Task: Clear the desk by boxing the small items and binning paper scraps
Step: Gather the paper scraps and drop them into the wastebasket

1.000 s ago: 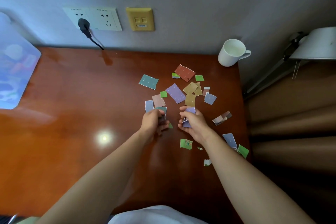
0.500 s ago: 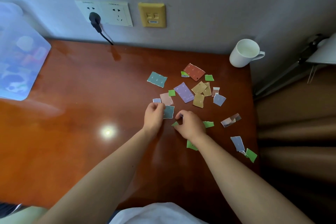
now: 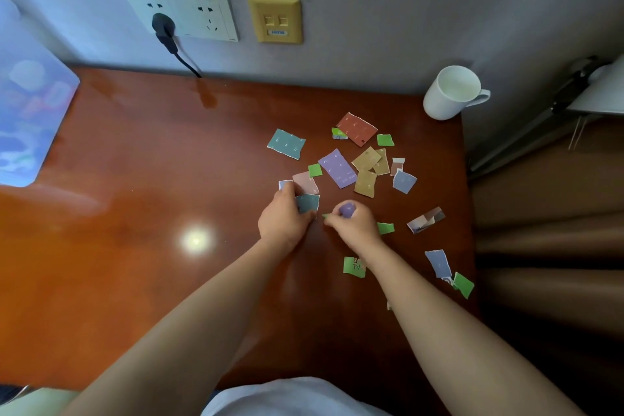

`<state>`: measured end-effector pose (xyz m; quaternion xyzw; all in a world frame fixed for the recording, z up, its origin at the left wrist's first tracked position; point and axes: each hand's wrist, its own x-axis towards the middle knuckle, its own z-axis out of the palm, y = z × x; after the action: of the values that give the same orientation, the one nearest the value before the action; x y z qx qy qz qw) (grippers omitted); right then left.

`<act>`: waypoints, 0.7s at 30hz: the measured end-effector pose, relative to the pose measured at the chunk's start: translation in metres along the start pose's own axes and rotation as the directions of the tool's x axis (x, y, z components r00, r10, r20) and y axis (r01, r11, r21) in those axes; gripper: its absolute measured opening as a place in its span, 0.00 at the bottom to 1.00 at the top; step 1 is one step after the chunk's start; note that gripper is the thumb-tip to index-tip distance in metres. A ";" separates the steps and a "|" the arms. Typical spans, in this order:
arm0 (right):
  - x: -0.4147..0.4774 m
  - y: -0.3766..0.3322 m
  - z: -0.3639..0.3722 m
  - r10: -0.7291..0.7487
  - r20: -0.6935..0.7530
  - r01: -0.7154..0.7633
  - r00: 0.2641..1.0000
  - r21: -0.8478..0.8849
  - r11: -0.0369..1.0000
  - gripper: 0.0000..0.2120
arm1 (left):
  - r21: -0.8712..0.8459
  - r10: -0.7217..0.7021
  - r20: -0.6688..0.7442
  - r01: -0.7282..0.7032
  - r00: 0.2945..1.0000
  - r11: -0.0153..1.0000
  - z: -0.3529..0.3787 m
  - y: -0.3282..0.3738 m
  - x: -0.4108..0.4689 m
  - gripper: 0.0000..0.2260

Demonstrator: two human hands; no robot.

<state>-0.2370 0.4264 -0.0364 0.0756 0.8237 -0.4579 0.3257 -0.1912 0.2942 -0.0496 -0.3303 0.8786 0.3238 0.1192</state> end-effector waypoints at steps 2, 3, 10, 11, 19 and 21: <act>-0.001 -0.004 -0.006 0.126 0.031 -0.130 0.992 0.213 0.968 0.08 | -0.010 -0.021 0.006 0.021 1.000 1.000 0.000 0.000 0.003 0.19; 0.000 -0.004 -0.009 0.162 0.065 -0.174 0.985 0.285 0.943 0.09 | -0.018 -0.031 0.009 0.031 0.999 0.999 -0.001 0.000 0.004 0.20; -0.007 -0.009 -0.023 0.187 0.338 -0.368 0.922 0.622 0.691 0.10 | -0.148 0.004 0.045 0.003 0.999 0.989 -0.004 0.000 0.002 0.06; -0.008 -0.009 -0.025 0.173 0.368 -0.385 0.914 0.649 0.656 0.10 | -0.278 -0.018 0.069 0.037 0.997 0.960 -0.005 0.000 0.001 0.04; -0.023 -0.004 -0.038 0.088 0.415 -0.373 0.906 0.682 0.629 0.10 | -0.691 -0.132 0.431 0.421 0.893 0.588 -0.018 0.019 -0.024 0.07; -0.029 0.000 -0.042 0.090 0.394 -0.359 0.915 0.690 0.629 0.09 | -0.688 -0.116 0.468 0.444 0.876 0.574 -0.013 0.020 -0.031 0.06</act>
<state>-0.2340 0.4651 -0.0035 0.2305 0.4797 -0.7168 0.4505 -0.1814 0.3124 -0.0167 -0.4181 0.5456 0.7038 0.1795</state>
